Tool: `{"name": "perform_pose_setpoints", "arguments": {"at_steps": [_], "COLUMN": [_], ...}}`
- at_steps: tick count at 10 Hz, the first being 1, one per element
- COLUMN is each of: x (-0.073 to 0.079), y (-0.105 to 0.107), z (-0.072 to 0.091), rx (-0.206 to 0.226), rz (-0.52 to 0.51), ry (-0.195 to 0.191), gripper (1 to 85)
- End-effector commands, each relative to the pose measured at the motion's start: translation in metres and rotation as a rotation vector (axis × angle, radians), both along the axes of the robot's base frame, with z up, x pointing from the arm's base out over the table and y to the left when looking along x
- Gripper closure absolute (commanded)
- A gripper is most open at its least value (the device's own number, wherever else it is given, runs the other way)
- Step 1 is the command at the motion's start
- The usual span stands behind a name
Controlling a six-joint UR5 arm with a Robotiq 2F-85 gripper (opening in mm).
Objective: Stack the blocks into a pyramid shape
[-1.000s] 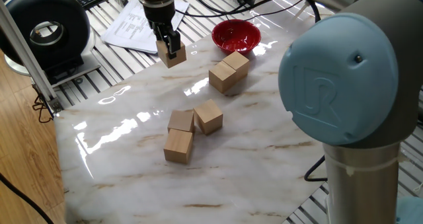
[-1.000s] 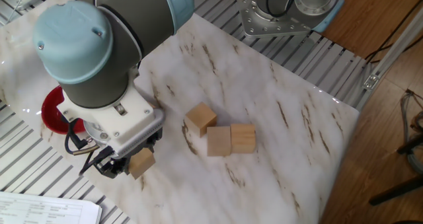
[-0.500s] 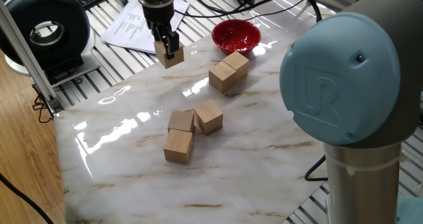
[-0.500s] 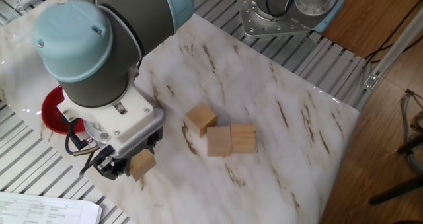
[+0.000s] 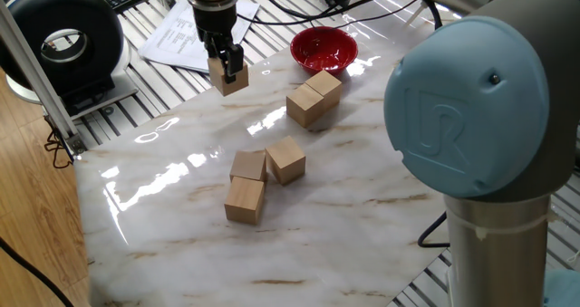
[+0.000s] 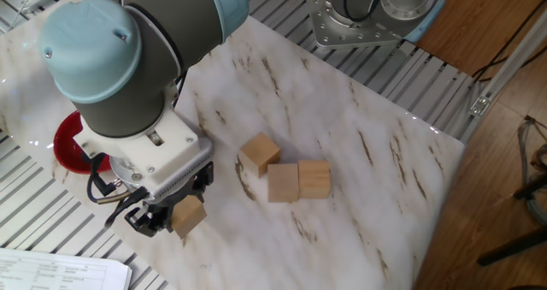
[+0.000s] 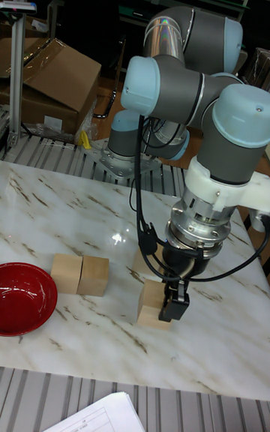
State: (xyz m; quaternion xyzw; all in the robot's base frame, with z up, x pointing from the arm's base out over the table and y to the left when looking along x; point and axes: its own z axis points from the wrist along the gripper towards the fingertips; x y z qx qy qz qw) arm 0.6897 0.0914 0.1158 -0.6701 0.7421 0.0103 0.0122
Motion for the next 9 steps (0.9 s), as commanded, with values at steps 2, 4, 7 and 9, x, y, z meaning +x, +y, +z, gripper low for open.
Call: {"name": "perform_pose_setpoints", "arguments": {"at_steps": [2, 4, 7, 9], "x": [0.0015, -0.0005, 0.0003, -0.0005], "y": [0.0053, 0.0085, 0.0085, 0.0085], "z": [0.0014, 0.0016, 0.0016, 0.0016], "rx": [0.024, 0.037, 0.037, 0.037], "rz": [-0.014, -0.022, -0.028, -0.026], "ry": [-0.005, 0.003, 0.001, 0.004], "gripper": [84.7, 84.7, 84.7, 84.7]}}
